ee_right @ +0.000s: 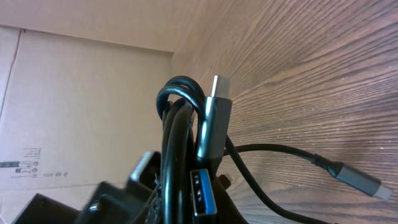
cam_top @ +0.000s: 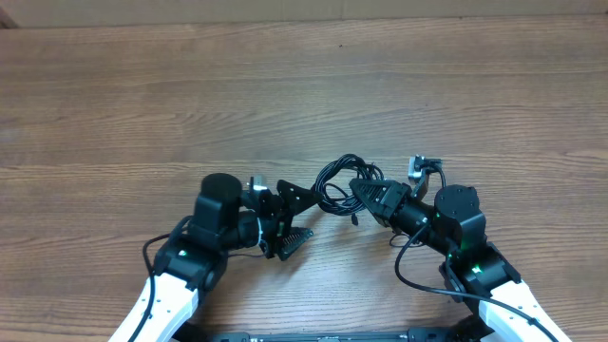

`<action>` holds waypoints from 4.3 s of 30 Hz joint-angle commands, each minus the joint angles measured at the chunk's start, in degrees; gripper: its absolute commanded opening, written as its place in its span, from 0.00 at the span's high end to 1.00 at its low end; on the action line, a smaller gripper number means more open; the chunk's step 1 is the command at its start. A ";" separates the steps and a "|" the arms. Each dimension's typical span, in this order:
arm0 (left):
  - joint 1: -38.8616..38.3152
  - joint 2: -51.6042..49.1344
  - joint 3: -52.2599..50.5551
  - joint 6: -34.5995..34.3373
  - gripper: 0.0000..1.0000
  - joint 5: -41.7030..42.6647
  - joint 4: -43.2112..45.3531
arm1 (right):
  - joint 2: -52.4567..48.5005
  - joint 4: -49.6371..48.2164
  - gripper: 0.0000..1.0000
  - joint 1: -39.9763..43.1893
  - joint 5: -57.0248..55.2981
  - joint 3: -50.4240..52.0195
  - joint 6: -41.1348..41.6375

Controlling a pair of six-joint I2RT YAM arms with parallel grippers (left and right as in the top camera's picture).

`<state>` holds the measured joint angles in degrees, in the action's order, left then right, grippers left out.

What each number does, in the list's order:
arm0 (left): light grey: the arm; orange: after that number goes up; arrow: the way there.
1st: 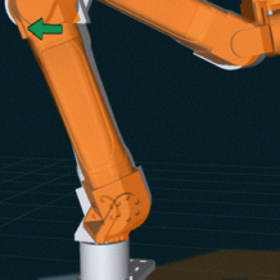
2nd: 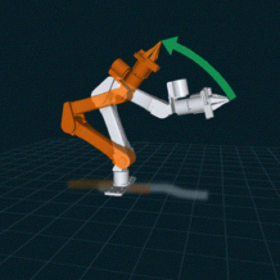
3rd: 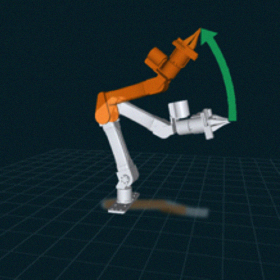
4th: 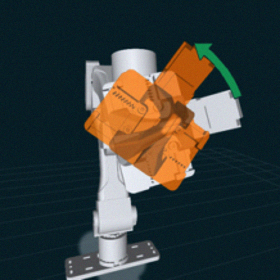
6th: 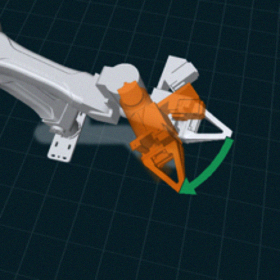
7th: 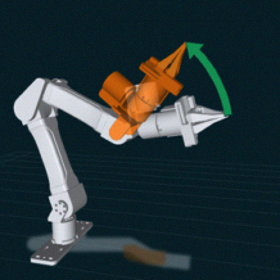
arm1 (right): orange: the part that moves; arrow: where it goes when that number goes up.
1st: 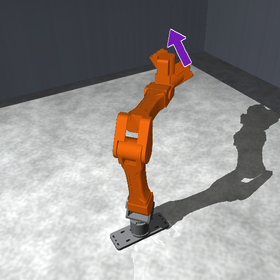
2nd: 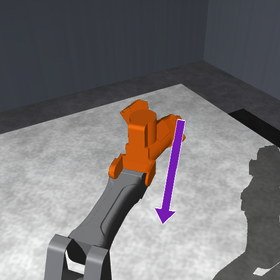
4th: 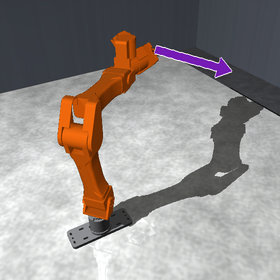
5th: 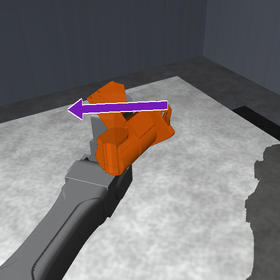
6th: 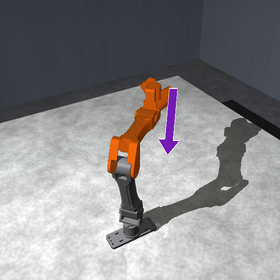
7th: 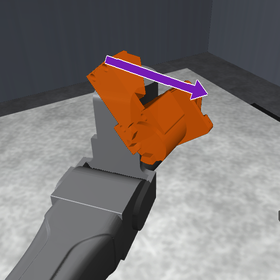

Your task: Untangle cables

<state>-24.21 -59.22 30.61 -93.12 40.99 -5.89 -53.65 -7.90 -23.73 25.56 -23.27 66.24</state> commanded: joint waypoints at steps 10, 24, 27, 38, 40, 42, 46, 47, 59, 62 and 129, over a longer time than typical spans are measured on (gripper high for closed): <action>-3.37 -7.98 0.02 -8.07 0.71 -11.15 8.02 | 0.15 -0.63 0.96 -0.33 3.91 -0.92 1.51; -3.48 -9.79 0.02 -8.07 0.48 -10.69 15.34 | 0.15 -0.63 0.96 -0.33 4.09 -0.92 7.78; -4.00 -9.79 0.02 -8.04 0.69 -10.93 15.34 | 0.15 -0.63 0.96 -0.33 4.09 -0.92 9.22; 0.20 -9.77 0.02 18.88 0.96 -13.18 18.60 | 0.15 2.71 0.89 -0.33 4.09 -0.92 -3.69; 2.75 -9.77 0.02 28.87 0.96 -10.84 21.62 | 0.15 4.63 0.89 -0.33 4.07 -0.92 -6.29; 5.31 -9.77 0.02 38.88 0.96 -6.56 24.35 | 0.15 5.90 0.86 -0.33 4.09 -0.92 -8.48; 10.01 -9.77 0.02 57.75 0.96 2.27 23.67 | 0.15 6.73 0.71 -0.33 4.09 -0.92 -14.80; 10.43 -9.77 0.02 60.24 0.96 2.58 22.77 | 0.15 6.73 0.69 -0.33 4.11 -0.92 -16.24; 10.69 -9.77 0.02 79.21 0.96 8.09 4.15 | 0.15 3.61 0.37 -0.33 13.11 -0.92 -41.44; 10.69 -9.77 0.02 78.93 0.96 11.65 1.31 | 0.15 2.84 0.34 -0.33 12.92 -0.92 -44.87; 10.69 -9.77 0.02 75.91 0.96 48.04 19.52 | -4.31 5.05 0.88 -0.33 2.89 -0.92 -34.49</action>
<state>-12.23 -69.56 30.06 -15.16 74.37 12.93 -57.21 -3.18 -24.62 40.62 -23.90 27.33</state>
